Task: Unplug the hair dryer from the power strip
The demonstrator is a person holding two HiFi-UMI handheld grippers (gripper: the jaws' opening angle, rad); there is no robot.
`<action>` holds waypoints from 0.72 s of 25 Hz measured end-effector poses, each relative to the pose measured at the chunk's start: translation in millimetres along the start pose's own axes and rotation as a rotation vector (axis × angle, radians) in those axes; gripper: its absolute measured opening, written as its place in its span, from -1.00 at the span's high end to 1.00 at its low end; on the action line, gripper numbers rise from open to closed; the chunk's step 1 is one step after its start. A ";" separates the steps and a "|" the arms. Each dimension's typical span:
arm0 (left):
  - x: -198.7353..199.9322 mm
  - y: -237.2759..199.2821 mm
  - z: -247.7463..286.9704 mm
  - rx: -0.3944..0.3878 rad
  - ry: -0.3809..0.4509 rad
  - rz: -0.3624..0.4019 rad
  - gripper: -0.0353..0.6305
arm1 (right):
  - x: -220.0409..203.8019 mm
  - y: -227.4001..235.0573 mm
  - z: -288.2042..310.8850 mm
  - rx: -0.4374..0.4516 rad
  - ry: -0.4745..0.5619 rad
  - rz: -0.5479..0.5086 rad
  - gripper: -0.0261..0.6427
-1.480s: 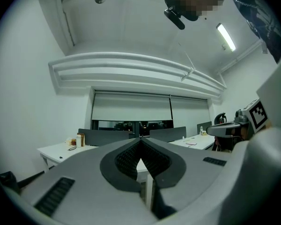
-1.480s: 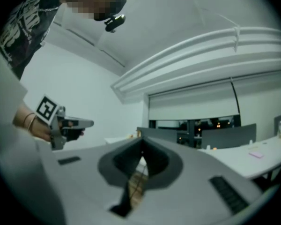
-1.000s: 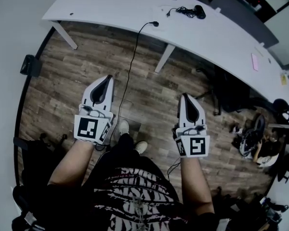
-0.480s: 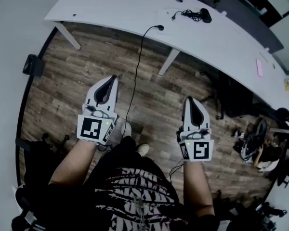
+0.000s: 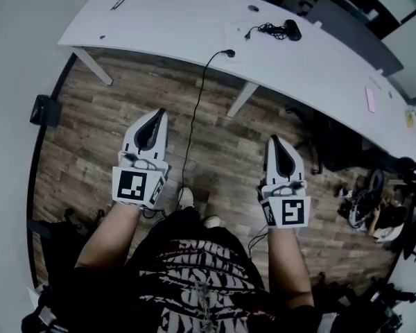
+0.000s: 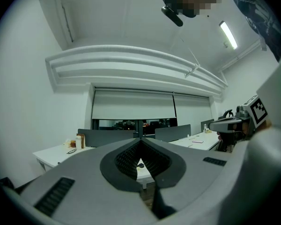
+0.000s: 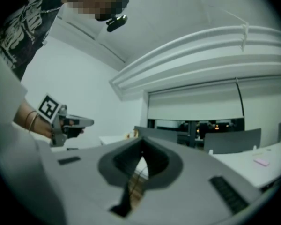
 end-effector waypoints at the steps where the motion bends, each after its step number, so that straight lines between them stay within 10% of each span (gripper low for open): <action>1: 0.1 -5.0 3.4 -0.005 0.002 -0.002 0.82 | 1.6 -0.6 4.6 -0.008 -0.001 -0.002 0.84; 18: -29.6 -41.4 38.0 -0.040 -0.043 -0.021 0.82 | -4.7 12.8 35.4 -0.076 -0.041 0.015 0.84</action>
Point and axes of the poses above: the fingertips, and each gripper's own axes: z forward along the fingers, y to its right, x out of its top, the point moved 3 cm from there along -z, backward along the fingers, and after that the axes turned 1 degree about x, right-handed, at the moved point
